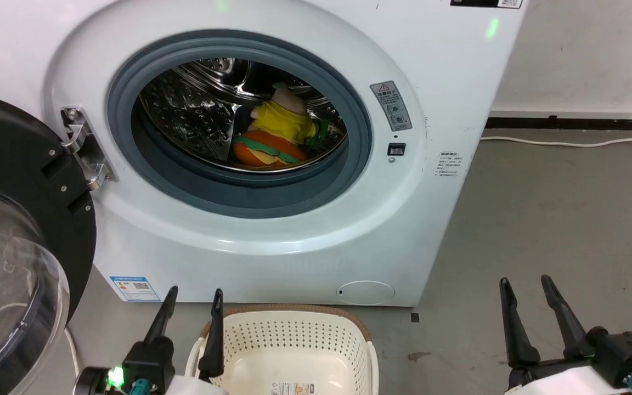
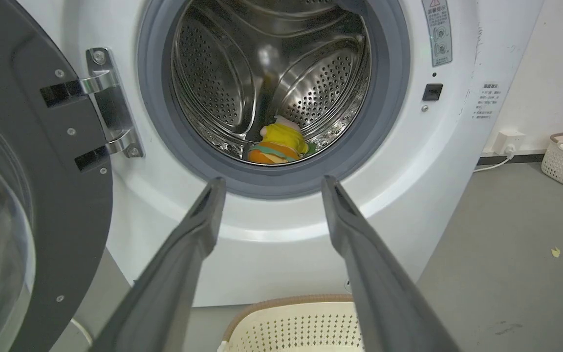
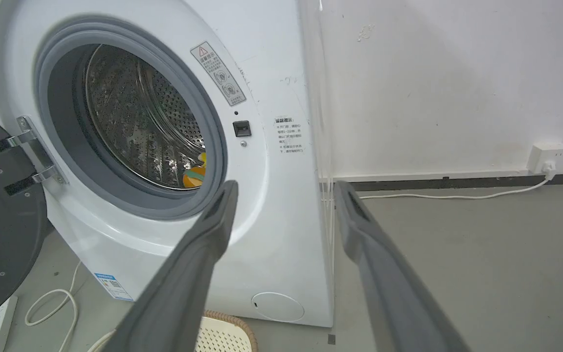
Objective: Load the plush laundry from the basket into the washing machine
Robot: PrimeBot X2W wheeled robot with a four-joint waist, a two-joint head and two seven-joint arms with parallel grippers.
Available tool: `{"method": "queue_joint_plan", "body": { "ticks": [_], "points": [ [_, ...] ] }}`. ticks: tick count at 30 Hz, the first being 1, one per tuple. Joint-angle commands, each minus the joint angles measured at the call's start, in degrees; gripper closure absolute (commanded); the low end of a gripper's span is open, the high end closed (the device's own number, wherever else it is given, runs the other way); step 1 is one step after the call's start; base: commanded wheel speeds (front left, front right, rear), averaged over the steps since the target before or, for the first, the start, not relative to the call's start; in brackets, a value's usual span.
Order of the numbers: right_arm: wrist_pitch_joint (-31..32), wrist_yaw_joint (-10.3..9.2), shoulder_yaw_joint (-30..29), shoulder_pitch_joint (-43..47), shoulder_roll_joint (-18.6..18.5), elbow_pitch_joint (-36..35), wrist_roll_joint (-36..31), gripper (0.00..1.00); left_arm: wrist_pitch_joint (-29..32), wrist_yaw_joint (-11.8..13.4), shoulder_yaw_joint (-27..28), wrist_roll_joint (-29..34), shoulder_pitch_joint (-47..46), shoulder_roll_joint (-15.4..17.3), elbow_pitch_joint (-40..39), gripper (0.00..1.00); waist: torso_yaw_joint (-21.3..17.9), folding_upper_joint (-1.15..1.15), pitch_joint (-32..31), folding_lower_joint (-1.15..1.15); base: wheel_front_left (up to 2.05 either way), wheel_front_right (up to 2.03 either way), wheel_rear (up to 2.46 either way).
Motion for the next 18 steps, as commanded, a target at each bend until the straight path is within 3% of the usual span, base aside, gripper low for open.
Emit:
{"method": "queue_joint_plan", "body": {
  "ticks": [1,10,11,18],
  "points": [
    [-0.26,-0.04,0.18,0.82,-0.09,0.1,0.38,0.0,-0.25,-0.22,-0.03,0.16,0.56,-0.05,0.48,0.0,-0.15,0.0,-0.13,0.0,0.0,0.0,0.0],
    [-0.26,-0.04,0.24,0.89,-0.09,0.08,2.15,0.0,-0.25,-0.32,0.46,-0.05,0.58,-0.99,1.69,0.0,-0.18,0.0,0.05,0.0,0.0,0.0,0.0],
    [0.02,0.0,0.21,-0.02,0.0,0.04,1.99,1.0,0.09,-0.45,0.4,-0.16,0.2,-0.84,1.58,1.0,-0.2,0.0,0.01,0.01,0.0,0.0,0.0],
    [0.5,0.0,0.17,-0.11,0.0,-0.09,1.54,1.0,0.56,-0.53,0.62,-0.02,0.14,-0.92,1.32,1.0,-0.14,0.0,-0.05,0.01,0.0,0.0,0.0]
  ]
}}
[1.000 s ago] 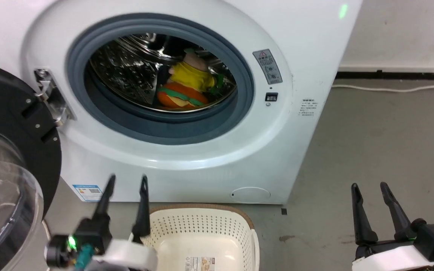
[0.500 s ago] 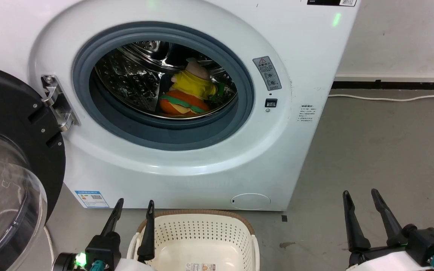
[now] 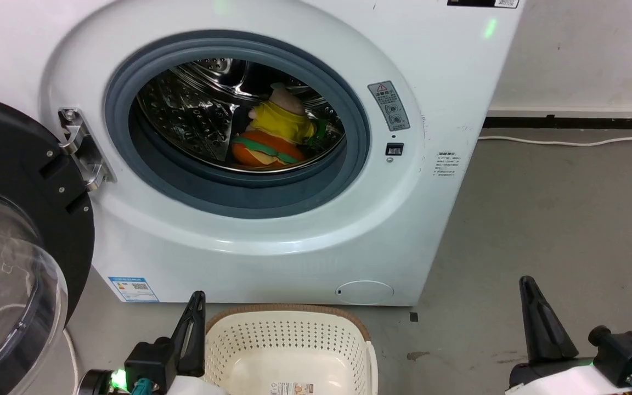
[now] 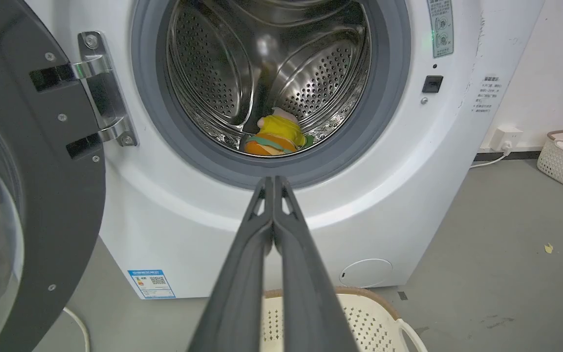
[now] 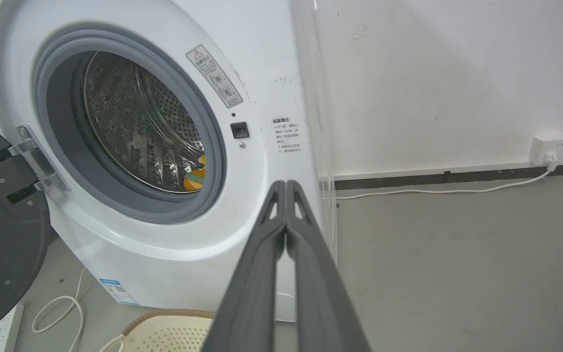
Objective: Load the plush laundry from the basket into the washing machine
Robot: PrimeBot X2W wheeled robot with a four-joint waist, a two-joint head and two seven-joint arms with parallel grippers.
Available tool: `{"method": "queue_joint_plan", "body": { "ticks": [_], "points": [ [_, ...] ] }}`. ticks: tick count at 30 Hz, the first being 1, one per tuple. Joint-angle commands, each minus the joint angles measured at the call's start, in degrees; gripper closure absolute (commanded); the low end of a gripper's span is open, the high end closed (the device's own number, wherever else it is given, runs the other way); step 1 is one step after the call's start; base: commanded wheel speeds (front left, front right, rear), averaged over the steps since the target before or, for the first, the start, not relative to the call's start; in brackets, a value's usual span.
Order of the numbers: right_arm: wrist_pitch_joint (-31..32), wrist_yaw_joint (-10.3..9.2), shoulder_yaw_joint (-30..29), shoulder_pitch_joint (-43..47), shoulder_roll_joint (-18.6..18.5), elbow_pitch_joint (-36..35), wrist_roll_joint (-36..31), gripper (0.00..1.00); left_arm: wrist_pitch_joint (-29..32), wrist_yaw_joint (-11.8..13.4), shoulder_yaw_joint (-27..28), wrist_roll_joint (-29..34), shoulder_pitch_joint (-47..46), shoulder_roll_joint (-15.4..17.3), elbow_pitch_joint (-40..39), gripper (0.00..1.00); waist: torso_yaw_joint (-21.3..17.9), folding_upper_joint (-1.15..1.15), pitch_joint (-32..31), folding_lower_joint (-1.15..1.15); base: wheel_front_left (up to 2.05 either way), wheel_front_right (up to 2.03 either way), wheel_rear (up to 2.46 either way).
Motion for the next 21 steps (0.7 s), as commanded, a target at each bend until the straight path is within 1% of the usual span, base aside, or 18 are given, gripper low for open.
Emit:
{"method": "queue_joint_plan", "body": {
  "ticks": [1,21],
  "points": [
    [0.43,0.0,-0.01,-0.09,0.0,-0.16,-0.48,1.0,0.37,-0.07,0.25,0.23,-0.05,-0.09,-0.27,1.0,0.04,0.0,-0.03,0.0,0.0,0.0,0.0],
    [2.78,-0.01,-0.07,-0.43,-0.02,-0.86,-2.67,1.0,2.71,-0.37,1.36,1.13,-0.23,-0.5,-1.51,1.0,0.35,0.0,-0.29,-0.01,0.0,0.0,0.0]
  ]
}}
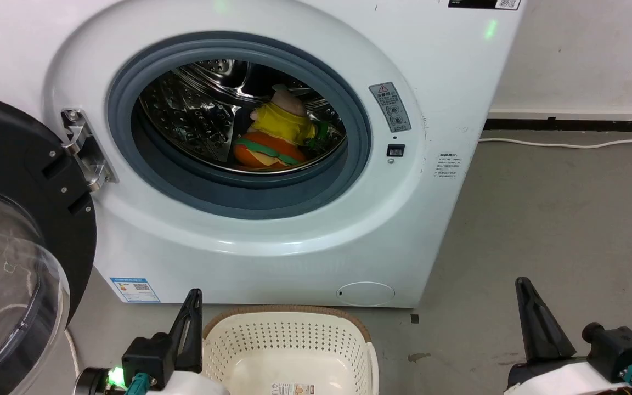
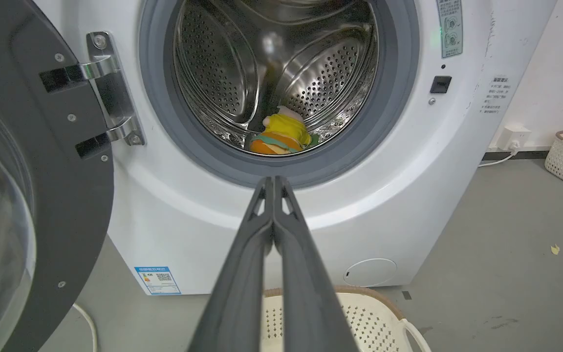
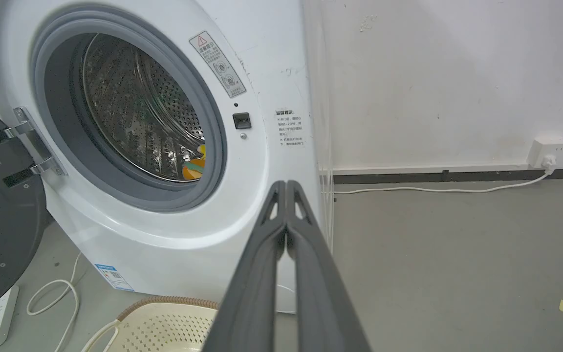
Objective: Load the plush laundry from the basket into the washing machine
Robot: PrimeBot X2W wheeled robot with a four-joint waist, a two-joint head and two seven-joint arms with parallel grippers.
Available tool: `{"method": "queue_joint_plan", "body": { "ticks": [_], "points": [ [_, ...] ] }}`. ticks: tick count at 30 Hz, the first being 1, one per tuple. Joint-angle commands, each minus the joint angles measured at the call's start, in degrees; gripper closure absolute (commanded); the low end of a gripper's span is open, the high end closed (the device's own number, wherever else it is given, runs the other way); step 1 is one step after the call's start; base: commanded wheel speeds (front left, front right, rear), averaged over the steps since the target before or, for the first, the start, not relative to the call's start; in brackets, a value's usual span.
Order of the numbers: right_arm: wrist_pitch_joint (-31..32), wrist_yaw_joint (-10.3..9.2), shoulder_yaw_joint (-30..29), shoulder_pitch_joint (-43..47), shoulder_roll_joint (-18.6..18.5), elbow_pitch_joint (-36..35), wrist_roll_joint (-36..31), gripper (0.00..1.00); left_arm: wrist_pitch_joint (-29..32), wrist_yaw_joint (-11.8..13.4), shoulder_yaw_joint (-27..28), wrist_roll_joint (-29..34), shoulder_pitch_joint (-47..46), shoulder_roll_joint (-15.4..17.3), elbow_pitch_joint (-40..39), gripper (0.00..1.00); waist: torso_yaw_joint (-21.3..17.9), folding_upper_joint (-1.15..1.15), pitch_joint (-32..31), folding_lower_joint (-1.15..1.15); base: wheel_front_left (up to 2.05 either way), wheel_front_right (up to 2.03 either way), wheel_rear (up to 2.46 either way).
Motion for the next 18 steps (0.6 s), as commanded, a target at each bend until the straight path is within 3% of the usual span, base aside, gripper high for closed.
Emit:
{"method": "queue_joint_plan", "body": {
  "ticks": [1,18],
  "points": [
    [0.46,-0.01,-0.04,-0.39,-0.02,-0.42,-0.63,1.0,0.49,-0.3,0.39,0.6,-0.24,-0.06,-0.43,1.0,0.03,0.0,-0.03,0.0,0.0,0.0,0.0],
    [2.34,-0.01,-0.1,-0.67,-0.03,-0.97,-2.39,1.0,2.37,-0.54,1.28,1.33,-0.39,-0.39,-1.42,1.0,0.29,0.0,-0.24,0.0,0.0,0.0,0.0]
  ]
}}
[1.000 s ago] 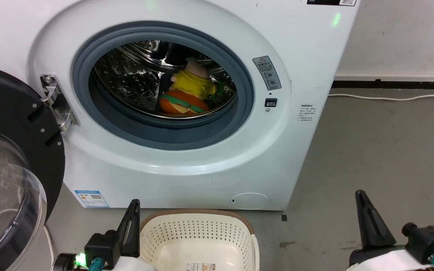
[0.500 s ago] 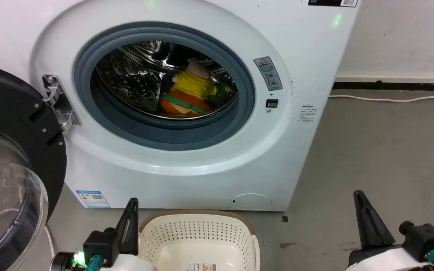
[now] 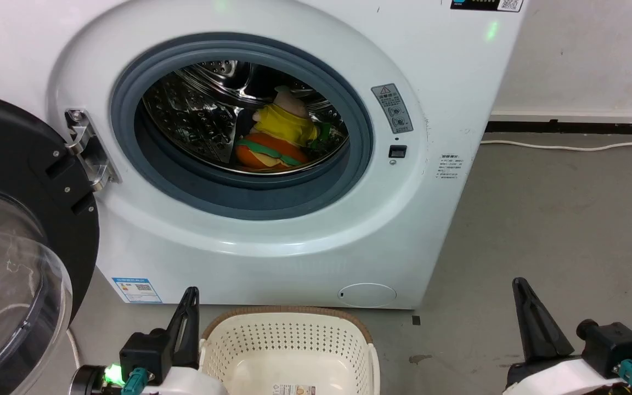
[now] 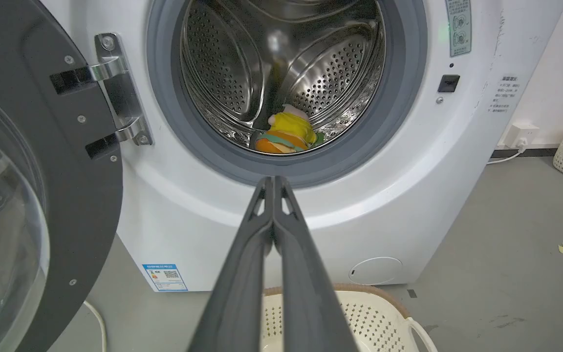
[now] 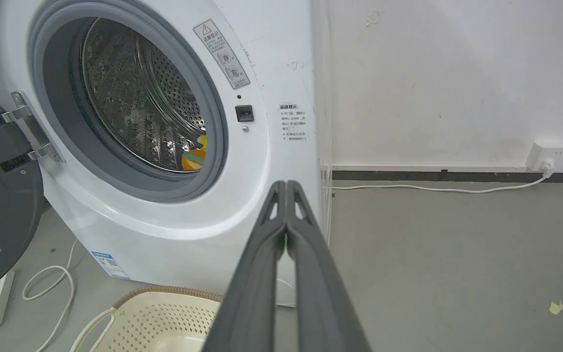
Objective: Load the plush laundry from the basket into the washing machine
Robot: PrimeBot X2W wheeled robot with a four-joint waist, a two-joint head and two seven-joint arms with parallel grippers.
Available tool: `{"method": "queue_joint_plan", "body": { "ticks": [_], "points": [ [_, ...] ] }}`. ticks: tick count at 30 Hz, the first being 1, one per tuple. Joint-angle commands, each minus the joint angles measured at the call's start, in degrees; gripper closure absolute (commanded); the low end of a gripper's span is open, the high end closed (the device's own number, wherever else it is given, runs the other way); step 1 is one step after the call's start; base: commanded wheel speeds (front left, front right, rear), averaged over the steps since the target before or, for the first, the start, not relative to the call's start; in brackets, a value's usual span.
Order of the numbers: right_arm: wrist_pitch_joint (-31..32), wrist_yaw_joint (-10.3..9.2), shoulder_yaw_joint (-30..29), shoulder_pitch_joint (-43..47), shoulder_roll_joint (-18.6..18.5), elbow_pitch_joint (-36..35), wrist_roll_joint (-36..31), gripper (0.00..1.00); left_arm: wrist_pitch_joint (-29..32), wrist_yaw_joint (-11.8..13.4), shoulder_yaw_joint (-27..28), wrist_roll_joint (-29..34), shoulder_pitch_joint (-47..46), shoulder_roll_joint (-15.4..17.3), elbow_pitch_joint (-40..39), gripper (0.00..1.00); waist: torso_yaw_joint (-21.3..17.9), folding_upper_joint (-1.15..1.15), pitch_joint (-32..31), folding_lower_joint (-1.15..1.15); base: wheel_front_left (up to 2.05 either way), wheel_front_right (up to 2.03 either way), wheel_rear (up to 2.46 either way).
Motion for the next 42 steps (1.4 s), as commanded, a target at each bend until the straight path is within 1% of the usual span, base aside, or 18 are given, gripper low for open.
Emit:
{"method": "queue_joint_plan", "body": {
  "ticks": [1,42],
  "points": [
    [0.27,-0.01,-0.05,-0.59,-0.03,-0.38,-0.48,1.0,0.37,-0.26,0.24,0.37,-0.38,-0.07,-0.38,1.0,0.02,0.0,-0.01,0.0,0.0,0.0,0.0],
    [5.09,-0.03,-0.18,-1.3,-0.06,-1.81,-4.98,1.0,5.17,-0.86,2.54,2.23,-0.76,-0.92,-2.93,1.0,0.67,0.0,-0.56,0.0,0.0,0.0,0.0]
  ]
}}
